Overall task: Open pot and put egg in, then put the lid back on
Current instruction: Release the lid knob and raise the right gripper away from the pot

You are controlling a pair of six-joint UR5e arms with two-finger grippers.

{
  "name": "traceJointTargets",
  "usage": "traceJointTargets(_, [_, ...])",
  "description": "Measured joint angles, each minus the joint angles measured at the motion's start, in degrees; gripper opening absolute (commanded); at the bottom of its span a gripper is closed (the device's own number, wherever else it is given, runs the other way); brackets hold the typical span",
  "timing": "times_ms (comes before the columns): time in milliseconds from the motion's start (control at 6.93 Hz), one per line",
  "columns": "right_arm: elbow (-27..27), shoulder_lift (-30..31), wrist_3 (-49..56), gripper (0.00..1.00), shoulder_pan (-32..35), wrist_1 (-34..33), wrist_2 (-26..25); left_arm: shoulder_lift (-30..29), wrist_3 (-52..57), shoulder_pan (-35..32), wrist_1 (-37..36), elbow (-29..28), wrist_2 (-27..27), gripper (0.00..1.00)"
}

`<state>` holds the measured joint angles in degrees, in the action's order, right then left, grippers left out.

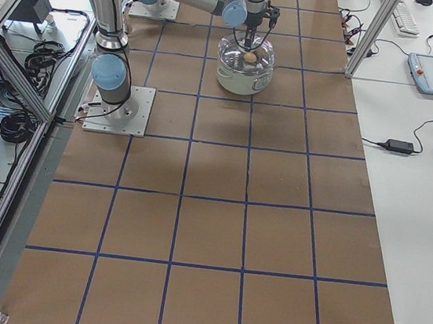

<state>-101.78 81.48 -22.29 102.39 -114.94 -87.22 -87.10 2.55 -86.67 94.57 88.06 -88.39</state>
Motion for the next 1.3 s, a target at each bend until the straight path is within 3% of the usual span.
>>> traceJointTargets(577, [1.6,0.6,4.6,1.00,-2.6,-1.4,-0.8,0.0,0.0,0.0,0.0,-0.1,0.1,1.00])
traceJointTargets(1010, [4.4,7.5,15.1,1.00,-12.9,7.3,-0.9,0.2,0.0,0.0,0.0,-0.1,-0.1,1.00])
traceJointTargets(1299, [4.5,12.0,16.7,1.00,-15.9,12.0,-1.1,0.1,-1.0,-0.1,1.1,-0.6,-0.6,1.00])
